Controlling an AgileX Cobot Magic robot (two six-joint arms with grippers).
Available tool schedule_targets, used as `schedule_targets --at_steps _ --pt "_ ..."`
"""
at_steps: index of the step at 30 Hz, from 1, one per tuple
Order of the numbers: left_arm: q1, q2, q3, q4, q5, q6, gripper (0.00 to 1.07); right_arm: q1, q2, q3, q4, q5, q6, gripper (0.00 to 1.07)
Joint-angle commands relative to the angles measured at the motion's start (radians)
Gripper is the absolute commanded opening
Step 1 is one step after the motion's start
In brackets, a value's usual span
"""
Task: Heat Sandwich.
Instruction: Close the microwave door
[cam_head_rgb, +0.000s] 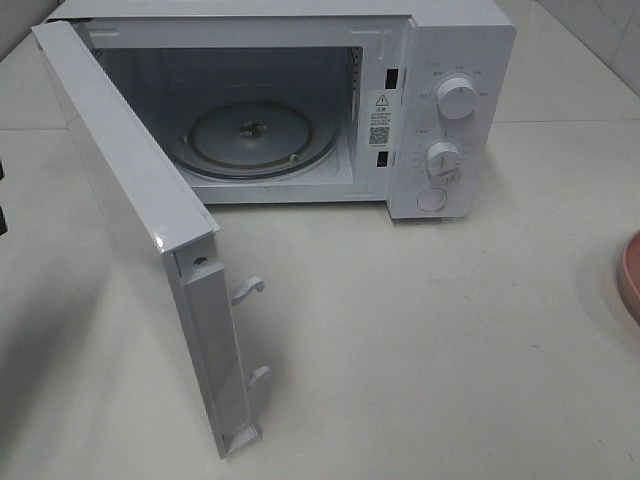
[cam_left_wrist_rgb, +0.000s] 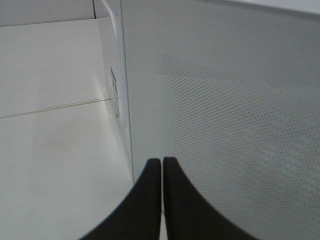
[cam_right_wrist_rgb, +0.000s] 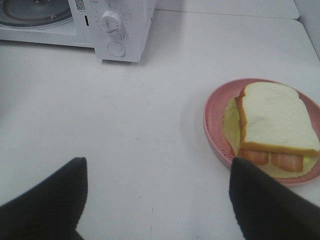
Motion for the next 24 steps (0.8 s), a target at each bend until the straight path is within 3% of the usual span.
schedule_targets --at_steps 1,5,6,8,12,24 --pt "-0.045 0.034 -0.029 0.012 -0.016 -0.008 0.00 -0.008 -0.026 0.001 -0.004 -0.008 -0.002 0.76" --pt "-0.156 0.089 -0.047 -0.086 -0.013 0.082 0.00 -0.008 -0.026 0.001 -0.004 -0.008 -0.002 0.76" --pt "-0.156 0.089 -0.047 -0.086 -0.013 0.082 0.00 -0.008 -0.026 0.001 -0.004 -0.008 -0.002 0.76" --pt "-0.212 0.117 -0.051 -0.186 -0.016 0.143 0.00 -0.008 -0.026 0.001 -0.004 -0.008 -0.002 0.76" --pt "-0.284 0.149 -0.073 -0.241 -0.016 0.186 0.00 -0.008 -0.026 0.001 -0.004 -0.008 -0.002 0.76" --pt "-0.431 0.215 -0.180 -0.320 -0.002 0.216 0.00 -0.008 -0.026 0.001 -0.004 -0.008 -0.002 0.76"
